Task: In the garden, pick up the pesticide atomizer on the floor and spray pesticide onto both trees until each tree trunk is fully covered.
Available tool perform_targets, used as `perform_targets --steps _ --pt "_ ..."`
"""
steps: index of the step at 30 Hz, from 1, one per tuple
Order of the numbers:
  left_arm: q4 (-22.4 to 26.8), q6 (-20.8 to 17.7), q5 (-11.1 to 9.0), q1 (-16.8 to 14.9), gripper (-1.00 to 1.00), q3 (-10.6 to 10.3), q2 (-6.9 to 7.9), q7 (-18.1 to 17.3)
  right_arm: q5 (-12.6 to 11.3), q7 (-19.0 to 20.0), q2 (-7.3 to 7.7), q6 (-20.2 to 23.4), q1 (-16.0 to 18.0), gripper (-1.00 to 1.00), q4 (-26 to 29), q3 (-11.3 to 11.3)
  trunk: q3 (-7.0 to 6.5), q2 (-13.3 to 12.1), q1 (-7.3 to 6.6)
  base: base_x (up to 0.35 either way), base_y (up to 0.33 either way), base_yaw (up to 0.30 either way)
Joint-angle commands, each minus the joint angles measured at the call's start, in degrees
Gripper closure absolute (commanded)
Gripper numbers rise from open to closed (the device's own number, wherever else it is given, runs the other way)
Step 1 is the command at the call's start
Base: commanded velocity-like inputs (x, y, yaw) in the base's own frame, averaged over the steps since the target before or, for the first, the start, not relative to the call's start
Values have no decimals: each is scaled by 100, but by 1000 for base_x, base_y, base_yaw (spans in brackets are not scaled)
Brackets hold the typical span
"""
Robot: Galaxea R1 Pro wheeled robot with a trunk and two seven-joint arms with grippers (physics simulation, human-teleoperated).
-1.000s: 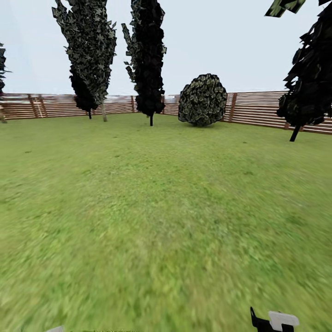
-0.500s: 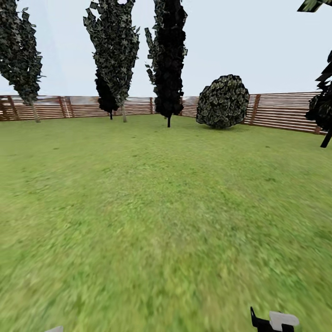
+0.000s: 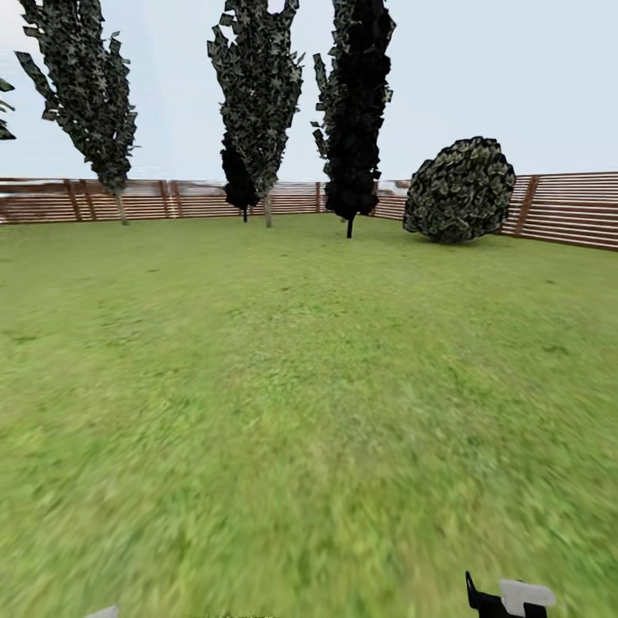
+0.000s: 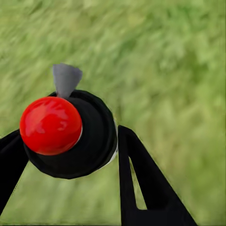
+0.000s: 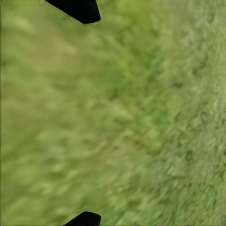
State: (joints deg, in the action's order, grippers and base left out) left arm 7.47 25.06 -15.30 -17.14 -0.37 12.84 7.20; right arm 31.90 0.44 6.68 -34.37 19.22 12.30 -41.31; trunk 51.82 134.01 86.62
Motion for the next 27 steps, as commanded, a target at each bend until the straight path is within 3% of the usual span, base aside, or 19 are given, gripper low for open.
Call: perform_targets --steps 1,12,27 --pt "0 4 0 0 100 2 -4 -1 0 0 0 0 1 -100 0 1 0 0 0 0 0 279" --pt "0 -5 -1 0 100 3 -1 0 0 0 0 0 0 -100 0 1 0 0 0 5 13 279" --pt "0 -19 0 0 100 9 -1 0 0 0 0 0 -1 -100 0 2 0 0 0 118 285 279"
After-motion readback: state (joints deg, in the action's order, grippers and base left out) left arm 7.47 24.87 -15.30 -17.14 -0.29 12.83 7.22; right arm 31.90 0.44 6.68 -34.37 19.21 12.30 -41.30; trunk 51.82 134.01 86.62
